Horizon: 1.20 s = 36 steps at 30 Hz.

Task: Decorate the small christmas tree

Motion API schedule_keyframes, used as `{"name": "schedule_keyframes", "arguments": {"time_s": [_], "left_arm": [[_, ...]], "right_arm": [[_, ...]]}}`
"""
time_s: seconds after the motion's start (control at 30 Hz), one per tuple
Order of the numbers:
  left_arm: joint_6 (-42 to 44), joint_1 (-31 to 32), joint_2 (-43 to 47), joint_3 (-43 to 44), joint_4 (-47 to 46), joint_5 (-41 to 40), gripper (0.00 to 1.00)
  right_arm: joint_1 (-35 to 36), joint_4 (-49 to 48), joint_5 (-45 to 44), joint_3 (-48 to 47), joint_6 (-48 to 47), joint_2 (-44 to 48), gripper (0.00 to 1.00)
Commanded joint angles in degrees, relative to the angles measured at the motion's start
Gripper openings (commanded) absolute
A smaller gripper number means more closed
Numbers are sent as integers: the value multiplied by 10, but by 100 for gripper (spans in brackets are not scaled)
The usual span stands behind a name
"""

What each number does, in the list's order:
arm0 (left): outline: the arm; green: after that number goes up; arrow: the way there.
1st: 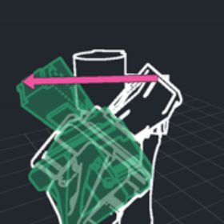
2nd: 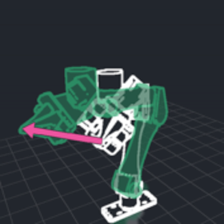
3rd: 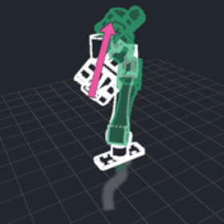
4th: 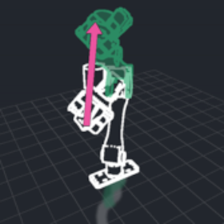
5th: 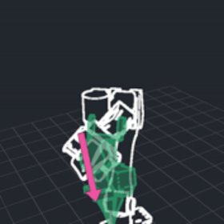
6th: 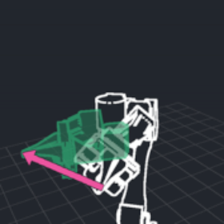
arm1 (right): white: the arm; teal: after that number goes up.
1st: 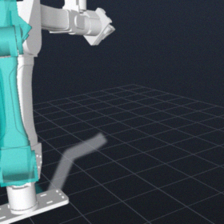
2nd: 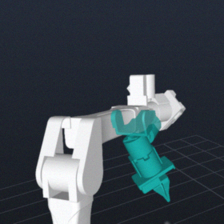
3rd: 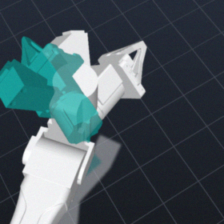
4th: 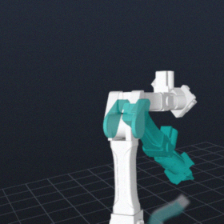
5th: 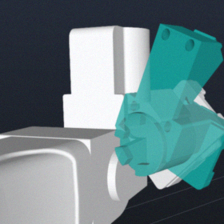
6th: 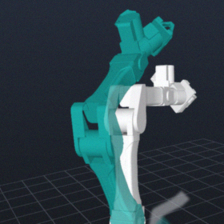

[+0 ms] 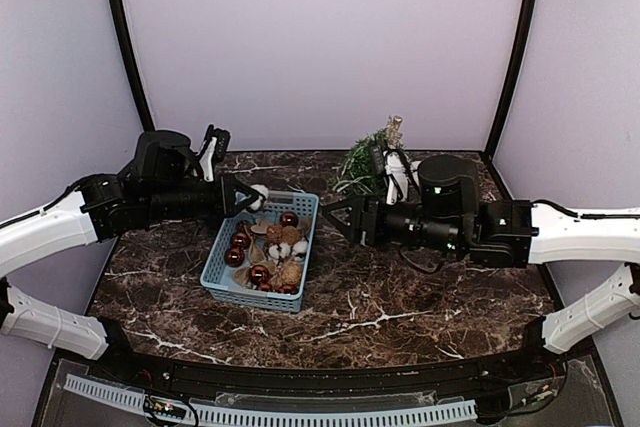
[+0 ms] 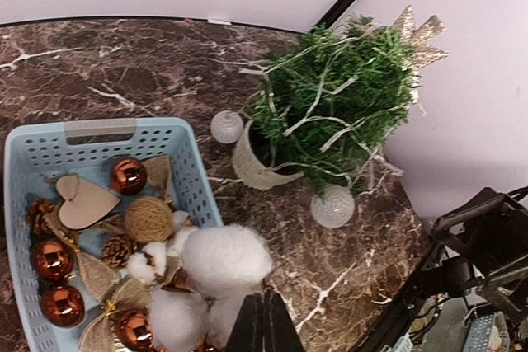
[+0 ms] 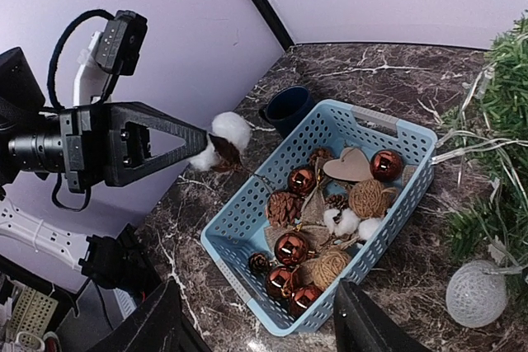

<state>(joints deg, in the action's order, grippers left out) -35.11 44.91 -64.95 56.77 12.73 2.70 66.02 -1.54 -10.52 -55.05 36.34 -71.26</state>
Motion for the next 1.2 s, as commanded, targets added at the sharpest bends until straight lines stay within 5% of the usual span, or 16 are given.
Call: {"name": "schedule_keyframes", "arguments": {"time_s": [0.0, 0.37, 0.63, 0.93, 1.17], "left_arm": [[59, 1, 8, -41, 51, -89, 0], [191, 32, -123, -39, 191, -241, 0], [211, 70, -39, -37, 150, -383, 0], [306, 74, 40, -65, 56, -369, 0], [143, 75, 66, -24, 92, -275, 0]], "right_arm": [[12, -56, -6, -27, -4, -17, 65], [24, -58, -31, -14, 14, -19, 64], [31, -66, -51, -12, 17, -15, 64], [33, -62, -56, -4, 19, -7, 64], [43, -82, -34, 2, 10, -5, 64]]}}
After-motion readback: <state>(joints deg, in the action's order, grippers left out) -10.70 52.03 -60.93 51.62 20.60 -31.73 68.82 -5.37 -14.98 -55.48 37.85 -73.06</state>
